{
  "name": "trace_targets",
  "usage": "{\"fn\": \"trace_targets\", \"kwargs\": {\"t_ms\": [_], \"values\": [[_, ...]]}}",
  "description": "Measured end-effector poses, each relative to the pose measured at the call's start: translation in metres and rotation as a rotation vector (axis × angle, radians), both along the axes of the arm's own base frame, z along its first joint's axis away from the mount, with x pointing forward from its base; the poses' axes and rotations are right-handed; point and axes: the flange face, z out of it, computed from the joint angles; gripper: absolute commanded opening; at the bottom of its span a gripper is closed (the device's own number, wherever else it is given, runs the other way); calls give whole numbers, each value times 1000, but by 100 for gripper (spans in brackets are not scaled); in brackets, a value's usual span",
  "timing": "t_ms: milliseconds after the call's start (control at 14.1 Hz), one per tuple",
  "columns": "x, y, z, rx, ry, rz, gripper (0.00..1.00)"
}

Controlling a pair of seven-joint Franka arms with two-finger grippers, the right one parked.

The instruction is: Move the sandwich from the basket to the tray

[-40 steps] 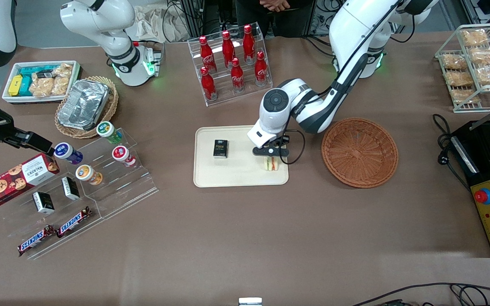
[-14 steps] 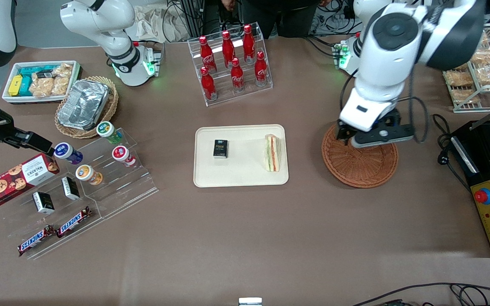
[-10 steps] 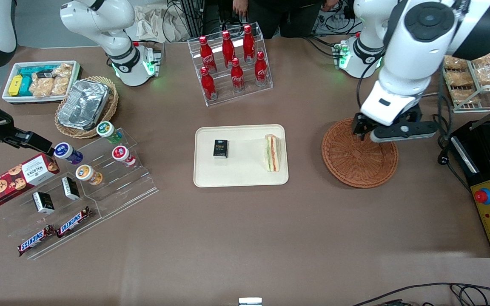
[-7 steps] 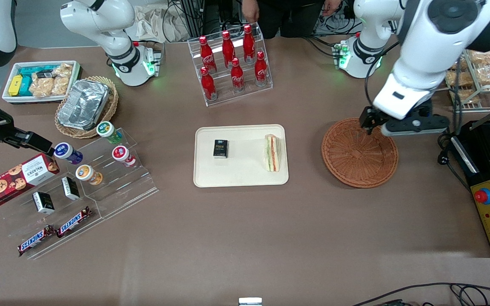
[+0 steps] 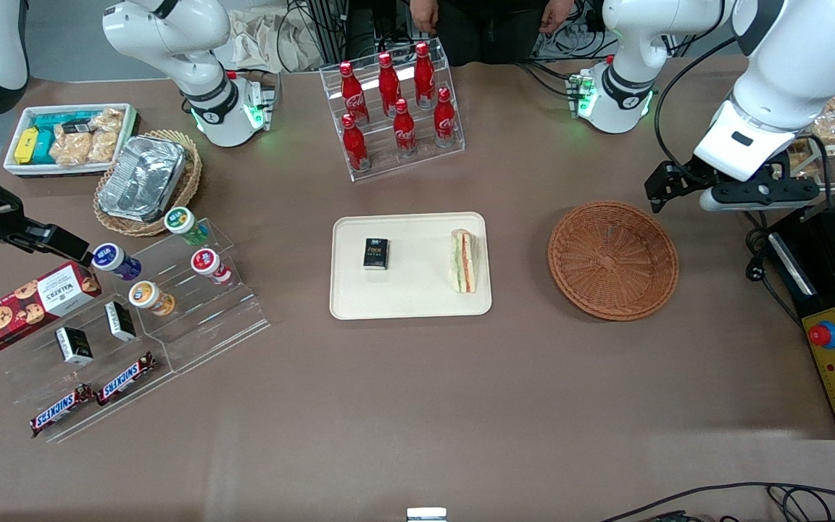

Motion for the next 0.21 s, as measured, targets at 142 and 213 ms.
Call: {"fn": "trace_targets", "kwargs": {"t_ms": [142, 213], "values": [[8, -1, 5, -2, 2, -26, 100], [12, -1, 8, -3, 10, -33, 100]]}}
